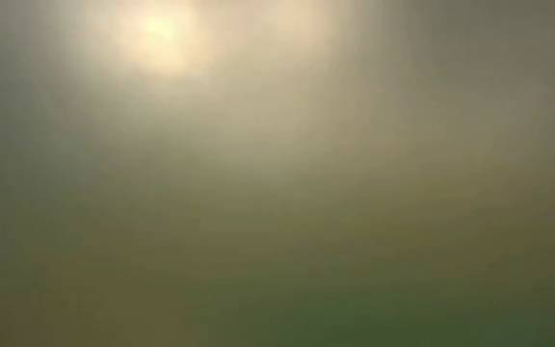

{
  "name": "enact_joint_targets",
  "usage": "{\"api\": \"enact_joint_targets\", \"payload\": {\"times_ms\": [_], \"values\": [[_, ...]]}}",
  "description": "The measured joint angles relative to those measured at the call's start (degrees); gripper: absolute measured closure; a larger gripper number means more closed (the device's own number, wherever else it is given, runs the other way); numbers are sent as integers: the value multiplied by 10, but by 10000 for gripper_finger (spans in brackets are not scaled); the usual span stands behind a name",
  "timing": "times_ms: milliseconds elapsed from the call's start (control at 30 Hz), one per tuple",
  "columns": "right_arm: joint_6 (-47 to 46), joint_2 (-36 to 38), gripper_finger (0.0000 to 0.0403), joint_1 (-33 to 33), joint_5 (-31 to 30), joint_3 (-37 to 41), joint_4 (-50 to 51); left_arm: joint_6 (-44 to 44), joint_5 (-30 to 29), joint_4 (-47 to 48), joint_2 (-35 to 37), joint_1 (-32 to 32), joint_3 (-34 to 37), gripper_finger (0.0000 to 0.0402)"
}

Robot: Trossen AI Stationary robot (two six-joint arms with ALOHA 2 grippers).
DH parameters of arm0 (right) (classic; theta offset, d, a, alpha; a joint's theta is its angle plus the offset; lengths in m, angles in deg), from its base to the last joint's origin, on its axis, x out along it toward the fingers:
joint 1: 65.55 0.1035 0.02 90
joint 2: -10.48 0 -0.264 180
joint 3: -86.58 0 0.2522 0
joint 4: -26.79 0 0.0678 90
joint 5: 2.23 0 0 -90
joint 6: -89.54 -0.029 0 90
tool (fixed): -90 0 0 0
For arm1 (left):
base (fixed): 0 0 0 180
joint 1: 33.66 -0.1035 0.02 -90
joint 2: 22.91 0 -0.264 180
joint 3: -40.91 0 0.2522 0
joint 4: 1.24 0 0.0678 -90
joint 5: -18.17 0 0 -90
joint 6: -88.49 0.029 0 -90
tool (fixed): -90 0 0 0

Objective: Sort silverware by color (type)
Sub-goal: Put the black spoon into the orange bin

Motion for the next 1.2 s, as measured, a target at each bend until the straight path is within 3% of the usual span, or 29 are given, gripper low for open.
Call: {"api": "enact_joint_targets", "payload": {"times_ms": [400,967,1200], "values": [[0,0,275,-4,0,2,51,1,22,-35,-142,-1,2,361],[-3,0,275,-4,-5,2,47,6,55,-75,-268,-96,-2,361],[-2,0,275,-4,-5,2,47,14,63,-74,-275,-99,-11,369]]}}
